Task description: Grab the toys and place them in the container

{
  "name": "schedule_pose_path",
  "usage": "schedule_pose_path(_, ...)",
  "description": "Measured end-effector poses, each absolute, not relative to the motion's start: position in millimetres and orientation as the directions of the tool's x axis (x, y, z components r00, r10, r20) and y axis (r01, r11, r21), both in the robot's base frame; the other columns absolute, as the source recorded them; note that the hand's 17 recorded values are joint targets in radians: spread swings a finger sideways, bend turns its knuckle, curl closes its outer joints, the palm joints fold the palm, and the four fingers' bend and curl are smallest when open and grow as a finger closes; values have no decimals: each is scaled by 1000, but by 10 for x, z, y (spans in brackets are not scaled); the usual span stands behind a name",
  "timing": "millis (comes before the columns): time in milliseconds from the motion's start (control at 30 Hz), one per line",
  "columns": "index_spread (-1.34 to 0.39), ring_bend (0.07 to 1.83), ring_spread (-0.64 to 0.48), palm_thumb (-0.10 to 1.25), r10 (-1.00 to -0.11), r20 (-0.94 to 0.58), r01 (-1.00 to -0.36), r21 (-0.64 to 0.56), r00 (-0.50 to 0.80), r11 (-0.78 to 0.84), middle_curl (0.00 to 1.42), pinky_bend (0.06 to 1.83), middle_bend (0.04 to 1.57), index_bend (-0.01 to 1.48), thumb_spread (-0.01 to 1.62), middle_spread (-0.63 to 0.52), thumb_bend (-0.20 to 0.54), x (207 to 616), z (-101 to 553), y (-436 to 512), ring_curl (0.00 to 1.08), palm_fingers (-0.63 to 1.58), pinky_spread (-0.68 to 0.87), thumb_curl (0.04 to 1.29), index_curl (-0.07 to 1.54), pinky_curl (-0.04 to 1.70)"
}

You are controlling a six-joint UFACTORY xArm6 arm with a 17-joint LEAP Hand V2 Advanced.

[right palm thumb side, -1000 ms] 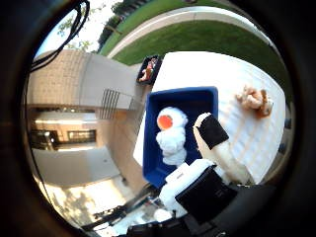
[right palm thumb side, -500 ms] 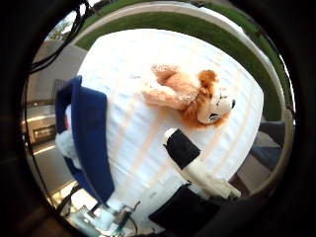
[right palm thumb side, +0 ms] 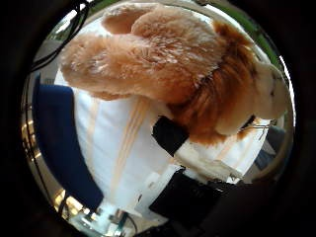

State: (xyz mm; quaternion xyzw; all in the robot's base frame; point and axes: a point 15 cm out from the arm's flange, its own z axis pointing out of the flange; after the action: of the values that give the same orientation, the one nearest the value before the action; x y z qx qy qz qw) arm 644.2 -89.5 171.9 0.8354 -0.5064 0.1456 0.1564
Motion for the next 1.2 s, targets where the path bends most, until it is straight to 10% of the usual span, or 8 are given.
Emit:
schedule_pose_path(167,-263,716,202,437,-791,397,-882,139,466,-450,484,618,603,426,1147,-36,21,6386,1771,-801,419,1509,463,338,414,273)
schedule_pose_path(500,-482,1265,21,881,-799,327,-862,246,505,-444,759,1199,1111,620,1081,-119,114,5894,2272,-528,672,1140,366,513,662,572)
schedule_pose_path(1200,-655,1507,-89,926,-776,-170,-794,-76,607,-604,946,1489,1327,757,1102,-160,-7,4255,4372,1287,792,843,196,692,1124,851)
